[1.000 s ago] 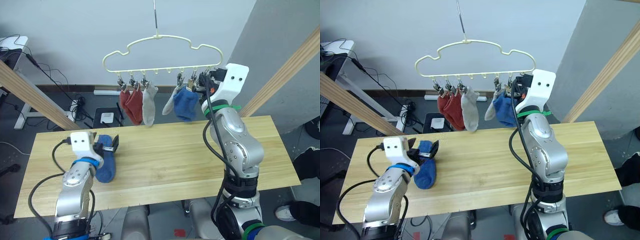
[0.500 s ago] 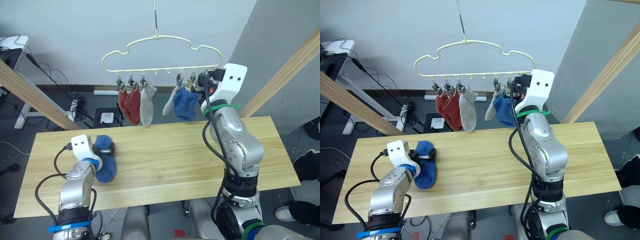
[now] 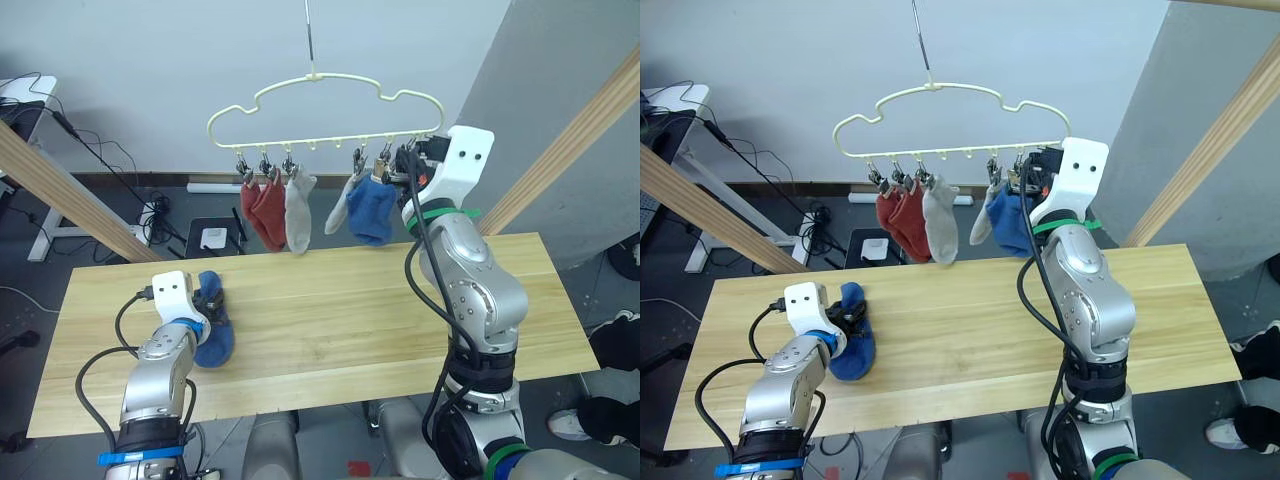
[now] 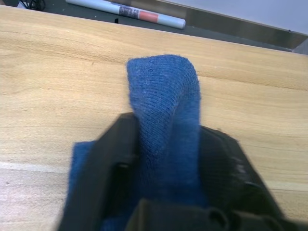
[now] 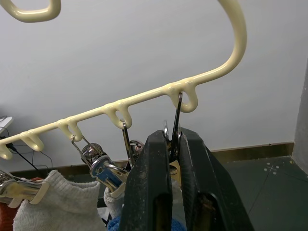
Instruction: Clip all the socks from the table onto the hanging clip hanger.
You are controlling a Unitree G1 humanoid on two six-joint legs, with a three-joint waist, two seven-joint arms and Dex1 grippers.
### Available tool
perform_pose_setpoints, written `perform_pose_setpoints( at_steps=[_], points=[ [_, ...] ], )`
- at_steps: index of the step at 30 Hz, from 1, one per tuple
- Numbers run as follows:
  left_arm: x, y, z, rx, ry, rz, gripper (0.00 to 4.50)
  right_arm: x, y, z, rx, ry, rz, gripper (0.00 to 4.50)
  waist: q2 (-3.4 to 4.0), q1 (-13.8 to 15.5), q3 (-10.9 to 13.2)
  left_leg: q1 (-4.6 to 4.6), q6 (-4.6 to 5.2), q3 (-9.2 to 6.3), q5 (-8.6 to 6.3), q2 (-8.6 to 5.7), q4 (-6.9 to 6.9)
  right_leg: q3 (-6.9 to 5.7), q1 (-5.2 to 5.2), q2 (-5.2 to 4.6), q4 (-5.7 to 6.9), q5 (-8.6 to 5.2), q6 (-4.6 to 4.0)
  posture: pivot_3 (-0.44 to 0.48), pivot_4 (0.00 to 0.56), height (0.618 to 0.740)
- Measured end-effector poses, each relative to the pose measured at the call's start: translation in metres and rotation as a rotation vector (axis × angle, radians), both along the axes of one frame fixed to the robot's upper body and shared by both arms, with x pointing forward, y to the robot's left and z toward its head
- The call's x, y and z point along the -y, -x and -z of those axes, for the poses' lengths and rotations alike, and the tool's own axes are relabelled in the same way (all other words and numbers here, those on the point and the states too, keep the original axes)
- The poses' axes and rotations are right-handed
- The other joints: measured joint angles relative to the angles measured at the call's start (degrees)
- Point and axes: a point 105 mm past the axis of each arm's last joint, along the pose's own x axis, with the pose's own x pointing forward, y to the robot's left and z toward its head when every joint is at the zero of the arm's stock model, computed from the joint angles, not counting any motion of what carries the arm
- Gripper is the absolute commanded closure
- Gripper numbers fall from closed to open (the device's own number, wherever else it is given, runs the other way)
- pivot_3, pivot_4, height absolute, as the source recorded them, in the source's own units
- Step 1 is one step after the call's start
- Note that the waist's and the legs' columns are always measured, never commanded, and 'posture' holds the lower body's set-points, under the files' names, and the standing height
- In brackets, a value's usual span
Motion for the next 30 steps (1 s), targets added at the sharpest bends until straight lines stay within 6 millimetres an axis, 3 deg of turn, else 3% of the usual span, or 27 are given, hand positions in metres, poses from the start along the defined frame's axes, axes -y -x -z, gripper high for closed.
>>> perform_pose_setpoints(
  at_steps=[3, 5, 7, 10, 12, 15, 20, 30],
  points=[
    [0.004, 0.0, 0.0, 0.004, -0.005, 0.038, 4.28, 0.0, -0.001, 0.001, -0.004, 0.001, -0.001, 4.5, 0.0, 0.0, 0.0, 0.0, 0.0, 0.0, 0.0, 0.0, 0.0, 0.0, 0.0, 0.0, 0.0, 0.0, 0.0, -0.147, 0.29, 0.74],
    [0.016, -0.003, -0.004, 0.025, -0.034, 0.134, 4.48, 0.0, -0.001, 0.001, -0.005, 0.002, 0.001, 4.5, 0.0, 0.0, 0.0, -0.01, 0.0, 0.0, 0.0, 0.0, -0.02, 0.0, -0.01, 0.0, -0.01, 0.0, 0.0, -0.147, 0.29, 0.74],
    [0.061, -0.015, -0.022, 0.107, -0.052, 0.406, 4.48, 0.003, -0.002, 0.002, -0.01, 0.002, 0.011, 4.5, 0.0, 0.6, 0.0, -0.09, -0.01, -0.04, 0.03, -0.03, -0.01, -0.11, -0.02, -0.03, -0.03, 0.0, 0.0, -0.149, 0.293, 0.74],
    [0.131, -0.024, -0.065, 0.276, -0.051, 0.763, 4.48, -0.001, -0.002, 0.003, -0.014, 0.0, 0.0, 4.5, 0.0, 0.48, 0.0, -0.13, -0.01, 0.09, 0.03, -0.05, 0.03, 0.03, -0.01, -0.05, -0.12, 0.05, 0.06, -0.154, 0.292, 0.74],
    [0.161, -0.021, -0.09, 0.36, -0.041, 0.932, 4.48, -0.002, -0.002, 0.002, -0.011, 0.004, -0.003, 4.5, 0.0, -0.2, -0.04, -0.08, 0.01, 0.19, 0.01, -0.03, -0.03, 0.14, -0.02, -0.04, -0.14, 0.05, 0.06, -0.162, 0.292, 0.74],
    [0.189, -0.013, -0.103, 0.397, -0.016, 1.084, 4.48, 0.002, -0.002, 0.002, -0.007, 0.009, 0.009, 4.5, 0.03, -0.95, -0.05, -0.04, 0.02, 0.07, 0.01, 0.01, -0.16, 0.06, -0.05, 0.05, -0.07, 0.04, 0.04, -0.173, 0.29, 0.74],
    [0.23, -0.014, -0.123, 0.476, 0.03, 1.175, 4.48, 0.002, -0.001, -0.001, 0.001, 0.01, 0.007, 4.5, 0.03, -1.23, -0.05, -0.08, 0.02, 0.04, 0.01, -0.01, -0.07, 0.08, -0.03, 0.07, -0.09, 0.04, 0.05, -0.182, 0.289, 0.74],
    [0.266, -0.037, -0.136, 0.536, 0.085, 1.076, 4.48, 0.003, -0.002, 0.0, -0.006, 0.025, 0.01, 4.5, 0.03, -1.42, -0.05, -0.08, 0.03, 0.04, 0.01, -0.02, -0.04, 0.09, -0.02, 0.08, -0.09, 0.03, 0.07, -0.201, 0.288, 0.74]
  ],
)
